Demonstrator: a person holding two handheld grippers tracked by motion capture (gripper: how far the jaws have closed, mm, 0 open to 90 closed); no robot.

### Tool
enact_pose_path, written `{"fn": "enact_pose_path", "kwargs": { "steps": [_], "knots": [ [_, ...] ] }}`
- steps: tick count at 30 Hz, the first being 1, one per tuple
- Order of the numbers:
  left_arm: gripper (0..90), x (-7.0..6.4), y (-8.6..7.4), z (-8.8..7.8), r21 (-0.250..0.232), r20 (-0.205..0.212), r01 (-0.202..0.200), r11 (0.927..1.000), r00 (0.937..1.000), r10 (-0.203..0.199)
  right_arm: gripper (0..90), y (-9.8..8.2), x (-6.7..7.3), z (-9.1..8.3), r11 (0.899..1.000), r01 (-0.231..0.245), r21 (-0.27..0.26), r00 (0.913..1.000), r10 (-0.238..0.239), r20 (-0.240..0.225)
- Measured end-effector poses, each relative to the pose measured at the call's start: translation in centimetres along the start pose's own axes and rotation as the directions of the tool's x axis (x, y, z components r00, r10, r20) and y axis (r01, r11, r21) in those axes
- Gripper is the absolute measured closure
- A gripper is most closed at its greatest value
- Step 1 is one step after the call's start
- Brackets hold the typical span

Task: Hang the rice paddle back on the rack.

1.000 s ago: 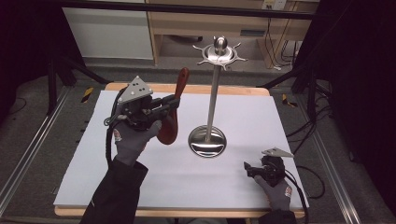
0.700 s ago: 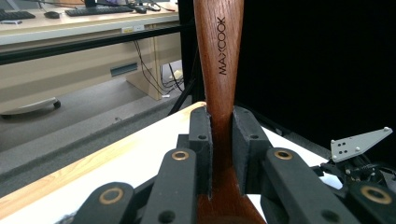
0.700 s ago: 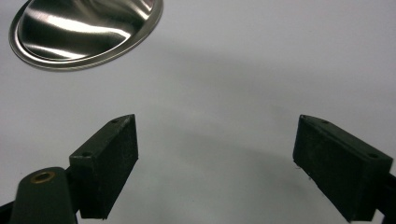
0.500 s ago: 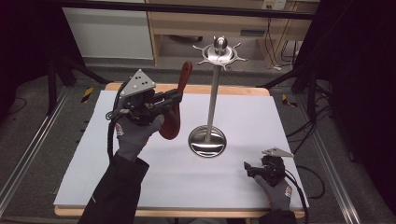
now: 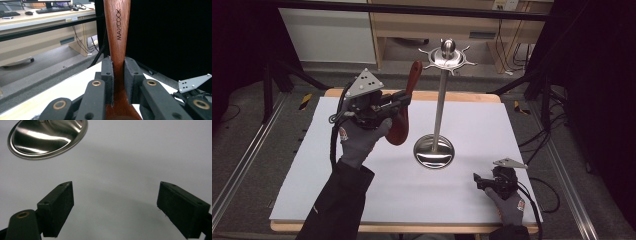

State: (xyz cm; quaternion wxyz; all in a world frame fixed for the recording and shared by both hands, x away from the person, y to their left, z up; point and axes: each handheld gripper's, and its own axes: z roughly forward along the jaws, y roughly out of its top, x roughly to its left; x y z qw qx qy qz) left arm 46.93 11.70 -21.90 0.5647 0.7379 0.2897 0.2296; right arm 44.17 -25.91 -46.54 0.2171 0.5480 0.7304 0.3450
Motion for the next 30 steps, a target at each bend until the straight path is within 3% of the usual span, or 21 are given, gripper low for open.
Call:
{"fn": "enact_pose_path", "kwargs": {
  "steps": [30],
  "knots": [
    [78.5,0.0,0.4,1.7,0.026,0.004,-0.005,0.9997,1.0,0.004,14.4,0.0,-0.1,-0.1,1.0,0.003,-0.005,1.0,-0.003,0.001]
  ]
}}
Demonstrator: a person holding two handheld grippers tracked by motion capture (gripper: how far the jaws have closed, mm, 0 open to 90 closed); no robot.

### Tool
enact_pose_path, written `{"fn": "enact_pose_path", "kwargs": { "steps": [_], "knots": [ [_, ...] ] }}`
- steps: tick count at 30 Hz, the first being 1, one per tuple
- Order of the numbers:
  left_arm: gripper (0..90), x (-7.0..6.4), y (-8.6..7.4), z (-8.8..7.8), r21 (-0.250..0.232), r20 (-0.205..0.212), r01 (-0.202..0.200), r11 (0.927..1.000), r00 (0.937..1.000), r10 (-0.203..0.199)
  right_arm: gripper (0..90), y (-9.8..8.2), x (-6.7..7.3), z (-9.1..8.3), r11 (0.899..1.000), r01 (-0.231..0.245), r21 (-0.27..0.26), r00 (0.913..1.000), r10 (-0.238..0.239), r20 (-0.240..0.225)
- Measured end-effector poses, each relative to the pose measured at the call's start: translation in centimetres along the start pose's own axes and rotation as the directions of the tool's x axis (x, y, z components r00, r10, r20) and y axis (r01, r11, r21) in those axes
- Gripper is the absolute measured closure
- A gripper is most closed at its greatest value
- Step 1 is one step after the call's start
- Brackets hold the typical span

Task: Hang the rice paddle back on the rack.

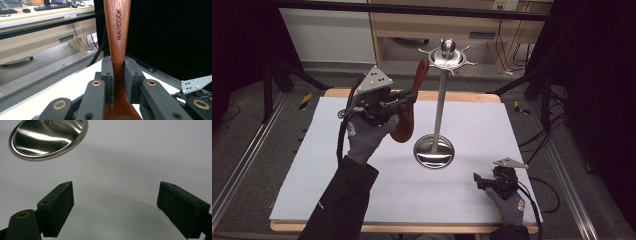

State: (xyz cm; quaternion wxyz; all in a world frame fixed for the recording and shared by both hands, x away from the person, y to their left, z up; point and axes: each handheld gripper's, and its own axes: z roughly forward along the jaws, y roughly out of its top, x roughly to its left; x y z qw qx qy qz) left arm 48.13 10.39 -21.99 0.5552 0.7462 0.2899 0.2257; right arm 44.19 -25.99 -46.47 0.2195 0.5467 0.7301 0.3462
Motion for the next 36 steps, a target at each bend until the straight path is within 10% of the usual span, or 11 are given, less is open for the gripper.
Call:
{"fn": "enact_pose_path", "kwargs": {
  "steps": [36],
  "knots": [
    [78.2,-0.5,-0.4,2.8,-0.016,-0.031,0.0,0.9999,0.9995,0.0,14.2,0.0,0.1,0.0,1.0,-0.003,0.004,0.9999,0.003,-0.011]
  ]
}}
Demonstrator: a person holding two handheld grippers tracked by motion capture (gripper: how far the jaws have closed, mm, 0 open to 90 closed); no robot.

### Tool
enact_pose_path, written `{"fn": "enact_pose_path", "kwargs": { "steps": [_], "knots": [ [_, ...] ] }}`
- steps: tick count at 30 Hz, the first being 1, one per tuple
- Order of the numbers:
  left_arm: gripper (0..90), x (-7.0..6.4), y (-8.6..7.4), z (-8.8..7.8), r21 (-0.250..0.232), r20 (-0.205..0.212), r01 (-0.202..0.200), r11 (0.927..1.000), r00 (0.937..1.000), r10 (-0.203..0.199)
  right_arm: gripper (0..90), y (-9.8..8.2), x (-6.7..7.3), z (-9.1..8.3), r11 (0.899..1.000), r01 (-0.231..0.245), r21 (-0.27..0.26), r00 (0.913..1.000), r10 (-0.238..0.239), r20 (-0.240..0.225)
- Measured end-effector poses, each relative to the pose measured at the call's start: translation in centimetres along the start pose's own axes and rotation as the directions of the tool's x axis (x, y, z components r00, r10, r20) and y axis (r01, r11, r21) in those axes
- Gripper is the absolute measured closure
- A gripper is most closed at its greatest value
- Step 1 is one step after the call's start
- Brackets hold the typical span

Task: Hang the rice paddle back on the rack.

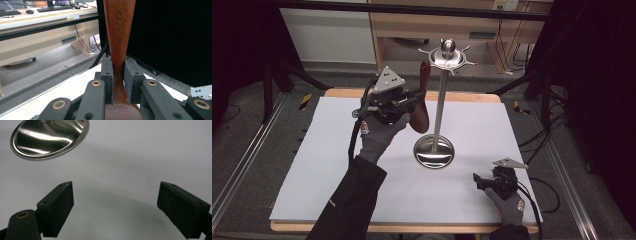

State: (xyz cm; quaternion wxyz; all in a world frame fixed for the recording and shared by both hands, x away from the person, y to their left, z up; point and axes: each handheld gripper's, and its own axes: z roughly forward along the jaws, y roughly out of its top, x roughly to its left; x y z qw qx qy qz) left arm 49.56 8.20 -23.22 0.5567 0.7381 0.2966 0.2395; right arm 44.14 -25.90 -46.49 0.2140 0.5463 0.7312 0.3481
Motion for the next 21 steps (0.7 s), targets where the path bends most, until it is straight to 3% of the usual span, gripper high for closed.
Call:
{"fn": "enact_pose_path", "kwargs": {
  "steps": [11,21],
  "knots": [
    [78.0,-0.07,-0.01,0.42,-0.006,-0.007,-0.001,1.0,1.0,0.001,14.2,-0.02,0.04,0.03,1.0,-0.007,0.001,1.0,0.007,-0.001],
    [75.6,-0.39,0.0,0.45,0.012,-0.019,-0.035,0.9993,0.9992,0.036,14.2,-0.02,-0.01,0.05,1.0,0.003,0.001,1.0,-0.003,0.001]
  ]
}}
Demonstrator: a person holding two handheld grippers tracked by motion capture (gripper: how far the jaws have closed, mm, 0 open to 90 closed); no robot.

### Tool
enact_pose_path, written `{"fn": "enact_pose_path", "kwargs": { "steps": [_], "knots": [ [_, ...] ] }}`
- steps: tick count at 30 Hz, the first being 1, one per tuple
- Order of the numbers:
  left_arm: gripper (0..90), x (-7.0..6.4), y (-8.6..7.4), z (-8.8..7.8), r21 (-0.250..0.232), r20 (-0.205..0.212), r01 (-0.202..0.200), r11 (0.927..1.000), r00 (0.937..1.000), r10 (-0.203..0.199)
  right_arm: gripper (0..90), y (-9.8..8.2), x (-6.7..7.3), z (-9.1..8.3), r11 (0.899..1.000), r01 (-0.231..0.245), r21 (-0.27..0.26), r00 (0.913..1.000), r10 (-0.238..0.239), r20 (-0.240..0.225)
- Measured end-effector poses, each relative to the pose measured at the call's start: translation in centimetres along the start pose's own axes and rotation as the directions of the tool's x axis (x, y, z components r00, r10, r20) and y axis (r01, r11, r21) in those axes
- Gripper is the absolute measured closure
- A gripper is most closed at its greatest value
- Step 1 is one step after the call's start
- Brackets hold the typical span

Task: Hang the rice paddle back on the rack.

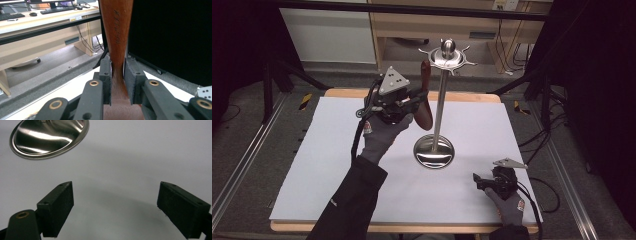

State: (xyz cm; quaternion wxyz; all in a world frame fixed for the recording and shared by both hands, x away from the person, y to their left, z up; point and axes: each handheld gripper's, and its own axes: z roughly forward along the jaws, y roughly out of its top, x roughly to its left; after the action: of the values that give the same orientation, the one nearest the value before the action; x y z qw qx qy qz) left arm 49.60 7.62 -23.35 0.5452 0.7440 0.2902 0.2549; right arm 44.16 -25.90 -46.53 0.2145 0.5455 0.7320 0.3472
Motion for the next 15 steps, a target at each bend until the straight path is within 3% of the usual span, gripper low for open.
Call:
{"fn": "enact_pose_path", "kwargs": {
  "steps": [15],
  "knots": [
    [63.0,0.3,-1.7,-1.8,0.002,0.009,-0.006,1.0,0.9999,0.006,14.2,0.0,0.0,0.1,1.0,0.007,0.003,1.0,-0.007,0.007]
  ]
}}
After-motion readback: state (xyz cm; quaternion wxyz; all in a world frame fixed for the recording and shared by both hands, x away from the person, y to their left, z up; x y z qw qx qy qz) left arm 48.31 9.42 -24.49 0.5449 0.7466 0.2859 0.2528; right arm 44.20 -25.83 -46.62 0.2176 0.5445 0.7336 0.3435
